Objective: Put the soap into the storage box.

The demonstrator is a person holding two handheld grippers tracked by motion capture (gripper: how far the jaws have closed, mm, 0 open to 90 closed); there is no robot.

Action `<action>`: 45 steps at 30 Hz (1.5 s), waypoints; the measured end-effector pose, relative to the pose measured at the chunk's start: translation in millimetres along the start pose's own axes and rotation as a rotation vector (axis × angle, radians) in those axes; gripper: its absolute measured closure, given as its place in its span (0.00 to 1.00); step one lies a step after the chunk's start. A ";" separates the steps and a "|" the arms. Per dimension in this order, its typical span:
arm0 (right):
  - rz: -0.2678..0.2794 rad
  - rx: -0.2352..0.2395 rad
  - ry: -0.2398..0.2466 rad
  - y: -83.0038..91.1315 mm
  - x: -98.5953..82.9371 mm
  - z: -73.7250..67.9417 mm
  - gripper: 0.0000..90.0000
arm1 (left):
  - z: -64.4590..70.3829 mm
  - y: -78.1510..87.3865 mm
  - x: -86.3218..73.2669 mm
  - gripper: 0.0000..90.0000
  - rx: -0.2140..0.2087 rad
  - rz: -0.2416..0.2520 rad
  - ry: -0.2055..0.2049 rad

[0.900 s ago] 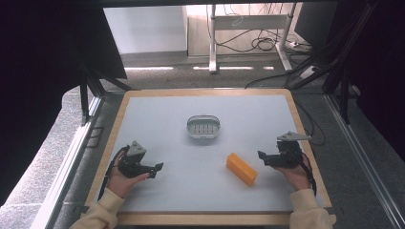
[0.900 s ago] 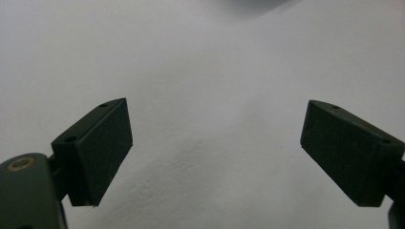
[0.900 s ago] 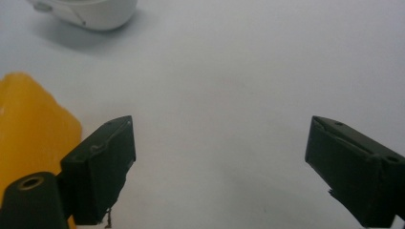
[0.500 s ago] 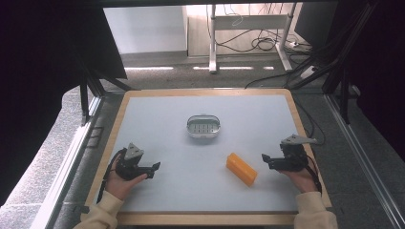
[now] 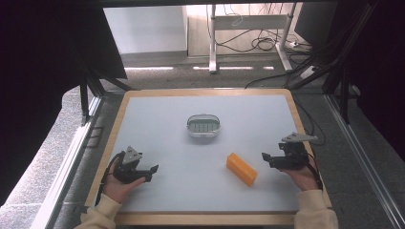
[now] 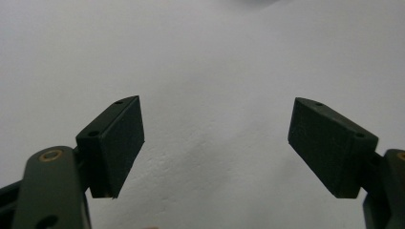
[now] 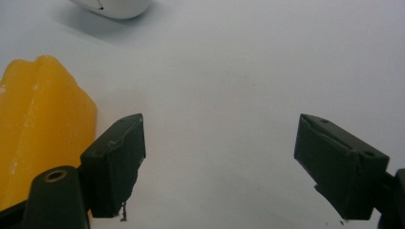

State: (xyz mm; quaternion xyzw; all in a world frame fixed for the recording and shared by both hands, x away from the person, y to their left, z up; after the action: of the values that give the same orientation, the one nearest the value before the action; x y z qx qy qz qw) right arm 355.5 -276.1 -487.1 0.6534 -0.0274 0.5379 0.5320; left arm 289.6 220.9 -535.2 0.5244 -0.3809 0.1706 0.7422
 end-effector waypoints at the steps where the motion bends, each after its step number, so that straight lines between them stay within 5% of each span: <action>1: 0.000 0.001 -0.003 0.5 0.1 0.1 0.21 | 0.3 0.2 0.0 0.22 -0.003 0.001 -0.002; 5: -0.005 0.002 -0.012 4.3 2.3 -0.3 0.22 | 1.6 2.1 -0.4 0.22 -0.021 0.000 0.005; 7: 0.006 0.030 -0.055 7.7 6.5 -1.2 0.23 | 2.3 3.0 0.0 0.22 -0.039 0.003 0.018; 11: 0.001 0.031 -0.048 9.0 9.8 -2.8 0.24 | 2.0 3.5 0.0 0.22 -0.052 0.005 0.014; 18: -0.022 0.035 0.000 11.5 16.3 -10.5 0.25 | 3.1 4.2 -0.5 0.22 -0.041 -0.003 0.010; 22: -0.050 0.063 0.068 15.0 21.5 -17.5 0.25 | 2.3 3.5 -1.8 0.22 -0.022 -0.014 -0.005; 30: -0.041 0.070 0.072 19.5 28.7 -23.0 0.24 | 0.8 3.0 -2.4 0.21 -0.014 -0.007 -0.003; 45: -0.048 0.102 0.154 31.6 51.0 -49.1 0.25 | 3.1 2.0 -3.2 0.21 -0.016 -0.015 -0.011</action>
State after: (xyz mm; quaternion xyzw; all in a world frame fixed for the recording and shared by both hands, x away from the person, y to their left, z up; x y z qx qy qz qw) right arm 324.7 -226.9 -435.8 0.6367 0.0568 0.5744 0.5113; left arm 285.0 219.4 -535.7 0.5222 -0.3823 0.1591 0.7456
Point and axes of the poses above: each handheld gripper's, and its own axes: y roughly backward along the jaws, x roughly out of its top, z roughly to its right, the point moved 2 cm from there along -y, roughly forward along the jaws, and after that the axes turned 13 degrees about y, right-handed, at the moved point
